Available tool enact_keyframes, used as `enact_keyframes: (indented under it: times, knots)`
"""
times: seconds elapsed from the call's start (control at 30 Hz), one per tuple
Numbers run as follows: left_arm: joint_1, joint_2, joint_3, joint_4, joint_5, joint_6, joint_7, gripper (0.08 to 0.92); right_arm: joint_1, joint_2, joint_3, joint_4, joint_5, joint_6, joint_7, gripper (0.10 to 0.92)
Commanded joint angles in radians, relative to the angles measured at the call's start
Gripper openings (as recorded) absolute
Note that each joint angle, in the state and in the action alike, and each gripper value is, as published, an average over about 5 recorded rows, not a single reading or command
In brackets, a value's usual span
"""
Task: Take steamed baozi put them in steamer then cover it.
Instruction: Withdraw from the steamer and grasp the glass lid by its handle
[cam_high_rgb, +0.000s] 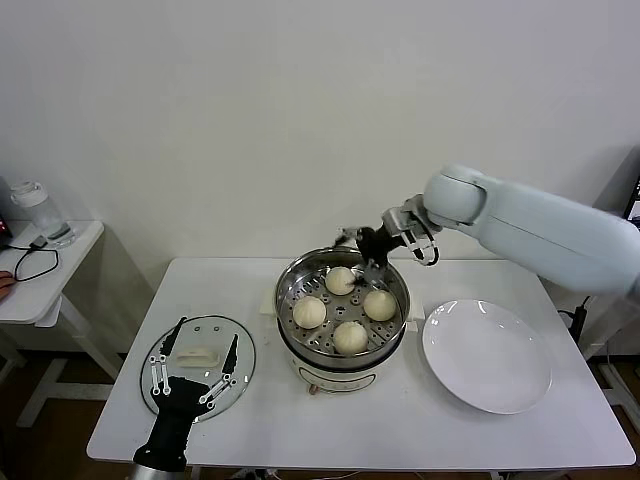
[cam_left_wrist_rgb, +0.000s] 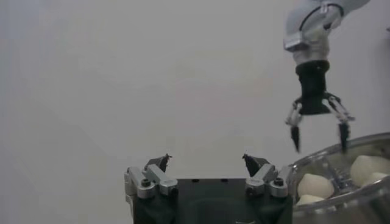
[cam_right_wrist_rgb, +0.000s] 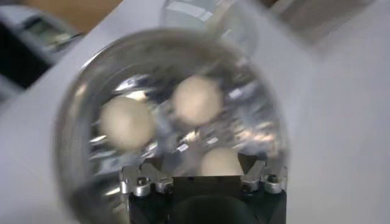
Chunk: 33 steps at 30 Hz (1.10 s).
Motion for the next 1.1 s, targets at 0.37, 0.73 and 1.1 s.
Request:
enact_keyframes:
  times: [0.37,0.73,1.1]
  knots:
    - [-0.056,0.016,-0.06,0.099,0.317,0.075,-0.045,0.823,-1.287,-0.054,1.293,0.212,0.024,0.158,1.007,0.823]
    - [-0.106,0.048,-0.126,0.396,0.609,0.128,-0.072,0.823,-1.633,0.172,1.522,0.222,-0.052,0.203,0.917,0.823]
    - [-0.186,0.05,-0.124,0.558,0.771,0.18,-0.101,0.823,-1.696,0.239,1.528,0.222,-0.102,0.23,0.896,0.823]
